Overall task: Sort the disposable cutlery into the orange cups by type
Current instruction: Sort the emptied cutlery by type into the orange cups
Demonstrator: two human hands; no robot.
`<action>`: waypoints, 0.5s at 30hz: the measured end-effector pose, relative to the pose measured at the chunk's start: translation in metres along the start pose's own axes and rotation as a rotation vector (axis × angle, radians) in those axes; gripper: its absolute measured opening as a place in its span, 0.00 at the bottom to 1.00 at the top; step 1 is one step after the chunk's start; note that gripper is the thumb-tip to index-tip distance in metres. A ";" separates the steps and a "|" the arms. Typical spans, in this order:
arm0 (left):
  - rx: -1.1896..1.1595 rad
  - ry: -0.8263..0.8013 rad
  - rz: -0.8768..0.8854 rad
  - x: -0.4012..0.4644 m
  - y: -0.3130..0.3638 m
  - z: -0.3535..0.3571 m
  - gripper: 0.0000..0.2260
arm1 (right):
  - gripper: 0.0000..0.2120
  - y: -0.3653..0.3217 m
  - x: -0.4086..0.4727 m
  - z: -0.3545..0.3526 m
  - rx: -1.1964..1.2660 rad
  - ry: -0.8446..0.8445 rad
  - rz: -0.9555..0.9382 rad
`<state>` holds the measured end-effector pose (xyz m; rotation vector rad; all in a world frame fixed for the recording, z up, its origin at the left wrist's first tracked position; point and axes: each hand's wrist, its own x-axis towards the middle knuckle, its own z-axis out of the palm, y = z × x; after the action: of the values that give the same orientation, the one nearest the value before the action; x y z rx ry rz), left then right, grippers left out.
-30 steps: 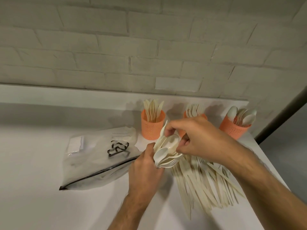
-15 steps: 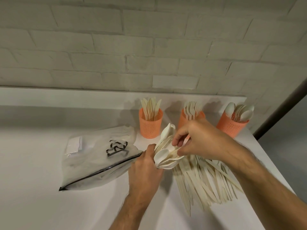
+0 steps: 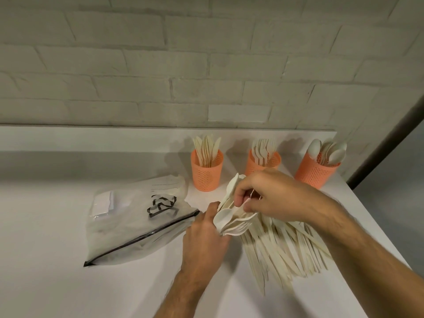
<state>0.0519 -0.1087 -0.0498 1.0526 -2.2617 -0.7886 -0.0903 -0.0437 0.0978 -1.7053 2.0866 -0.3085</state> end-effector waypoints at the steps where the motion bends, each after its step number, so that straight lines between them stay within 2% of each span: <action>1: -0.023 -0.010 -0.002 -0.001 0.000 0.000 0.19 | 0.07 0.001 -0.001 0.000 0.059 0.038 -0.005; 4: -0.068 -0.025 0.011 -0.005 -0.001 0.000 0.15 | 0.07 0.003 0.000 0.004 0.213 0.186 -0.001; 7: -0.097 -0.026 -0.013 -0.007 -0.002 0.001 0.16 | 0.08 0.005 0.002 0.011 0.285 0.246 0.023; 15: -0.100 0.021 -0.011 -0.009 -0.008 0.003 0.20 | 0.09 0.003 0.006 0.008 0.293 0.179 -0.001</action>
<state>0.0586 -0.1053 -0.0596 1.0227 -2.1767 -0.8820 -0.0897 -0.0481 0.0883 -1.5520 2.0417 -0.7527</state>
